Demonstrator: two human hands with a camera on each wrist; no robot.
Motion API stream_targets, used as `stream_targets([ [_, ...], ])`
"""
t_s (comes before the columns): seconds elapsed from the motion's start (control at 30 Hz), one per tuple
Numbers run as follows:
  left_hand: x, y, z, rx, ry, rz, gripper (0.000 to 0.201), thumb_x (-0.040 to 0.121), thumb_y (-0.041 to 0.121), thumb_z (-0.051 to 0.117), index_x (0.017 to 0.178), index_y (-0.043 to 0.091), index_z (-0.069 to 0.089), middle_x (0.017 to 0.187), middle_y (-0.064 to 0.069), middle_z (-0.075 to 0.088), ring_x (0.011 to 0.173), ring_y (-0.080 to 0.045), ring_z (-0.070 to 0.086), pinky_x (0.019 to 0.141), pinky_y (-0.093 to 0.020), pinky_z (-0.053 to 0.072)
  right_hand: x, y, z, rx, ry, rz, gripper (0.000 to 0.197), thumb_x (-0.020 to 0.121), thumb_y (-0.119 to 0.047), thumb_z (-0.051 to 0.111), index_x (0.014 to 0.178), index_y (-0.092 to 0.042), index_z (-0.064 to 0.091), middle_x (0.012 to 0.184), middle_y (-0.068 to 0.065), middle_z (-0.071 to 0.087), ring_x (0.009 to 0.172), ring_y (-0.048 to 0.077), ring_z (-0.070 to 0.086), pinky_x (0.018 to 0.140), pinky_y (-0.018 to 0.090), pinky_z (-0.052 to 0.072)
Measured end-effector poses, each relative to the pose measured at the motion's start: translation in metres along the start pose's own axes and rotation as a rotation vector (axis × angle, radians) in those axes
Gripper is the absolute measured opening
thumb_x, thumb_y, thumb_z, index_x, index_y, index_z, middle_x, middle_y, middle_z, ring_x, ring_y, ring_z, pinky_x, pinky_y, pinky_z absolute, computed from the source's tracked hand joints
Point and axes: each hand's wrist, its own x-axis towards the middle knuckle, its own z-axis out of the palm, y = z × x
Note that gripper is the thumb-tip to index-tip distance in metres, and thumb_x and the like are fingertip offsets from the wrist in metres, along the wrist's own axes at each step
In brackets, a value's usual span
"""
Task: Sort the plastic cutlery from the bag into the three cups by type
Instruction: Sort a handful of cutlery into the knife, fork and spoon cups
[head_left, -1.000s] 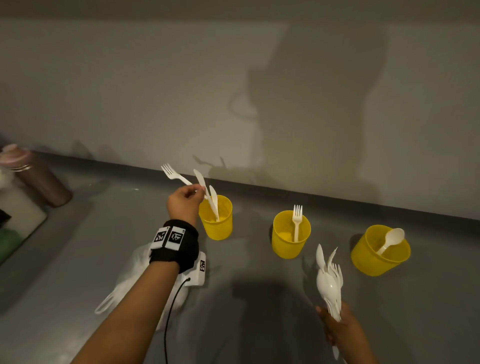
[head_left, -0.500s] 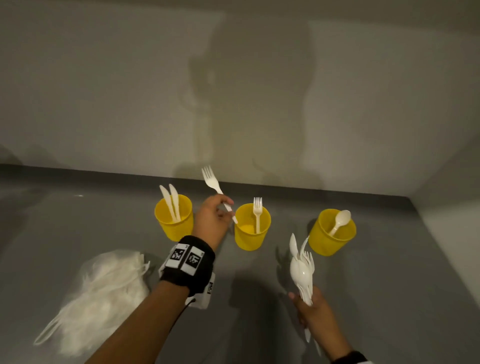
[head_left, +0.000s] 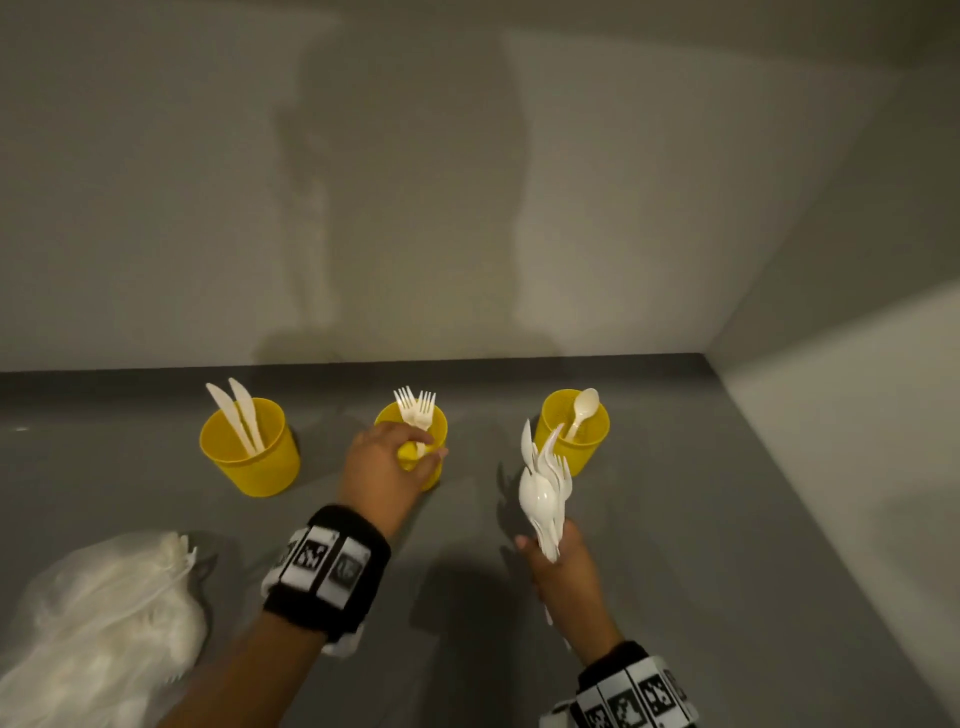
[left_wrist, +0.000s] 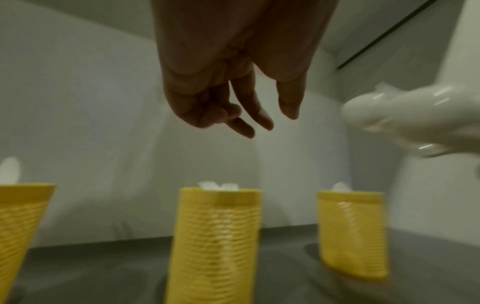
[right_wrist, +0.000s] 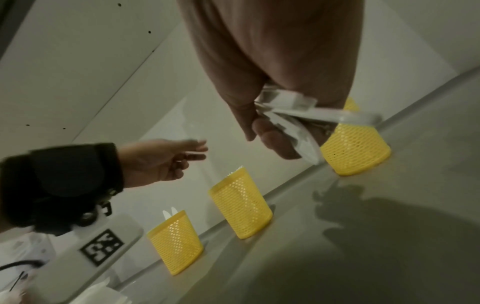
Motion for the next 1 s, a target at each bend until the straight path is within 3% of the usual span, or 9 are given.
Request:
stream_targets([
  [0.07,-0.031,0.022,0.009,-0.151,-0.117,-0.012,0.017,0.067,0.042,0.074,0.072,0.028,0.065,0.083,0.002,0.065,0.071,0.000,0.054,0.068,-0.018,0.041,-0.002,-0.008,0.004,0.058,0.031,-0.024,0.014,0.077,-0.016,0.063,0.087,-0.020,0.054,0.064,-0.010,0.050,0.048,-0.003,0.047,0.050,0.013,0.038],
  [0.13,-0.056,0.040,0.023,-0.297,-0.237,-0.065,0.023,0.060,0.045,0.077,0.072,0.029,0.065,0.080,0.006,0.065,0.068,0.007,0.054,0.059,-0.007,0.037,-0.004,-0.017,0.012,0.097,0.050,-0.030,0.016,0.074,-0.023,0.060,0.088,-0.016,0.056,0.062,-0.009,0.055,0.055,-0.003,0.051,0.055,0.018,0.042],
  [0.2,-0.070,0.047,0.036,-0.361,-0.265,-0.073,0.039,0.054,0.053,0.073,0.077,0.023,0.068,0.079,0.005,0.065,0.066,0.008,0.054,0.058,-0.005,0.037,-0.005,-0.020,0.014,0.041,-0.017,-0.104,0.011,0.083,-0.020,0.054,0.090,-0.013,0.058,0.062,-0.010,0.062,0.061,-0.001,0.058,0.059,0.020,0.048],
  [0.27,-0.074,0.052,0.041,-0.382,-0.235,-0.076,0.029,0.062,0.041,0.075,0.075,0.017,0.066,0.069,0.006,0.060,0.058,0.006,0.051,0.054,-0.007,0.037,-0.010,-0.025,0.017,-0.003,-0.089,-0.154,0.011,0.089,-0.017,0.046,0.090,-0.020,0.056,0.064,-0.009,0.062,0.061,-0.001,0.061,0.057,0.015,0.050],
  [0.37,-0.074,0.056,0.036,-0.467,-0.216,-0.094,0.011,0.072,0.016,0.075,0.069,0.018,0.064,0.054,0.010,0.059,0.048,0.005,0.051,0.050,-0.007,0.037,-0.012,-0.025,0.021,0.134,-0.067,-0.147,0.033,0.069,-0.034,0.066,0.100,-0.031,0.055,0.087,-0.005,0.068,0.085,0.006,0.067,0.077,0.026,0.055],
  [0.43,-0.072,0.056,0.029,-0.538,-0.230,-0.116,0.018,0.073,0.009,0.073,0.065,0.022,0.063,0.046,0.014,0.061,0.045,0.006,0.052,0.051,-0.007,0.039,-0.012,-0.023,0.017,0.088,-0.071,-0.175,0.036,0.071,-0.027,0.072,0.102,-0.034,0.054,0.095,-0.004,0.068,0.092,0.007,0.067,0.080,0.029,0.054],
  [0.53,-0.066,0.059,0.017,-0.651,-0.317,-0.135,0.016,0.077,0.002,0.067,0.069,0.016,0.066,0.049,0.014,0.067,0.049,0.004,0.059,0.056,-0.013,0.047,-0.014,-0.025,0.011,0.166,-0.167,-0.171,0.037,0.073,-0.018,0.066,0.105,-0.030,0.052,0.087,-0.009,0.065,0.075,0.000,0.065,0.064,0.015,0.049],
  [0.63,-0.062,0.066,0.011,-0.638,-0.433,-0.080,0.024,0.081,-0.001,0.061,0.067,0.018,0.066,0.050,0.015,0.067,0.053,0.008,0.060,0.057,-0.007,0.046,-0.022,-0.034,0.004,0.242,-0.182,-0.156,0.032,0.079,-0.029,0.055,0.111,-0.032,0.049,0.059,-0.009,0.058,0.047,0.005,0.044,0.042,0.020,0.036],
  [1.0,-0.054,0.090,0.026,-0.654,-0.499,-0.058,0.018,0.082,0.002,0.060,0.083,0.017,0.069,0.056,0.015,0.069,0.058,0.005,0.061,0.061,-0.009,0.050,-0.023,-0.038,-0.027,0.274,-0.025,-0.129,0.016,0.093,-0.034,0.040,0.104,-0.030,0.051,0.059,-0.003,0.054,0.048,0.005,0.049,0.045,0.022,0.044],
])
